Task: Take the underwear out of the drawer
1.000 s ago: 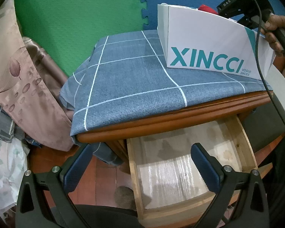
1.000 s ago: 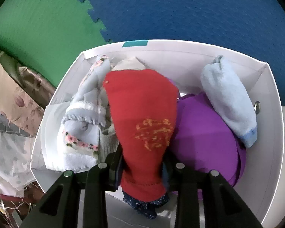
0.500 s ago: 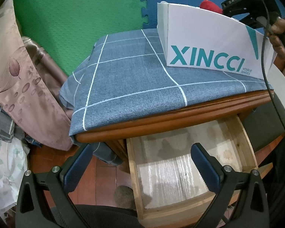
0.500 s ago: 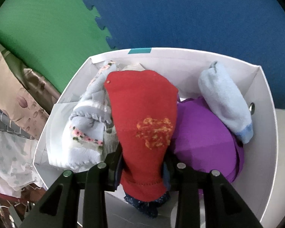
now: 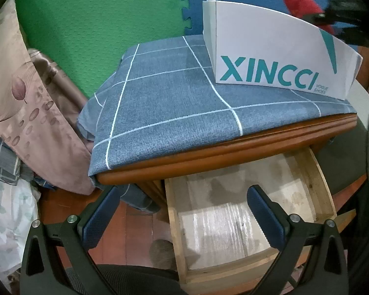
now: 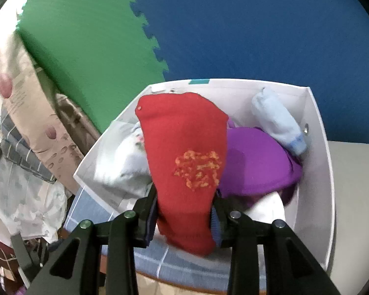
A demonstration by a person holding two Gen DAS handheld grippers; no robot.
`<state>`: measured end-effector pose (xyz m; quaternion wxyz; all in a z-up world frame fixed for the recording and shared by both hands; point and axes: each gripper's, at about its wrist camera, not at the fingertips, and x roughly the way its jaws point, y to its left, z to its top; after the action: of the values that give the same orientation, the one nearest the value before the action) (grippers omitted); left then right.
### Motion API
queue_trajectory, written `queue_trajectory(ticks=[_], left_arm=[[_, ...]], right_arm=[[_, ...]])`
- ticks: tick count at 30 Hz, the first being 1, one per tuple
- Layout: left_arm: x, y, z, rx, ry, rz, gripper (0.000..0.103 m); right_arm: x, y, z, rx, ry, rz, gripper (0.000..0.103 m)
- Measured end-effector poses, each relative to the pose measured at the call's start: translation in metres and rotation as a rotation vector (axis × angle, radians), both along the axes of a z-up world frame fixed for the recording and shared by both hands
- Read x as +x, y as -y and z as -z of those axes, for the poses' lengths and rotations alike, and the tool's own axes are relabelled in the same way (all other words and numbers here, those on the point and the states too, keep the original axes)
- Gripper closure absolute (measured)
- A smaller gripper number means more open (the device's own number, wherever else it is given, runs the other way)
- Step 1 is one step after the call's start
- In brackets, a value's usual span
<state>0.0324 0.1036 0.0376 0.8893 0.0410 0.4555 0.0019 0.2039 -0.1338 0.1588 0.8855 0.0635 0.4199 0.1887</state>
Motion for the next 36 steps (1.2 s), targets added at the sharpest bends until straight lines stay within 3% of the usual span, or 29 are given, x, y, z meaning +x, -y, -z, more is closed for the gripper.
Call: queue_trajectory(ticks=[8, 12, 18, 25, 30, 36], left_arm=[[0.0, 0.002, 0.0, 0.008, -0.008, 0.001, 0.001], [0.0, 0.01, -0.003, 0.056, -0.003, 0.006, 0.001], [-0.002, 0.019, -0.013, 0.04, 0.033, -0.005, 0.001], [-0.007, 0.038, -0.034, 0.006, 0.134, -0.017, 0.001], [-0.008, 0.056, -0.049, 0.013, 0.169, -0.022, 0.001], [-0.015, 0.073, -0.075, 0.027, 0.237, -0.039, 0.001]], right_arm=[[-0.075, 0.021, -0.029, 0.034, 0.211, 0.004, 0.064], [-0.113, 0.031, -0.04, 0.058, 0.314, -0.014, 0.064], [-0.153, 0.033, -0.032, 0.09, 0.357, -0.028, 0.062], [-0.181, 0.036, 0.003, 0.116, 0.399, 0.062, 0.057], [-0.195, 0.037, -0.001, 0.117, 0.473, 0.074, 0.051], [-0.202, 0.033, -0.002, 0.123, 0.465, 0.047, 0.051]])
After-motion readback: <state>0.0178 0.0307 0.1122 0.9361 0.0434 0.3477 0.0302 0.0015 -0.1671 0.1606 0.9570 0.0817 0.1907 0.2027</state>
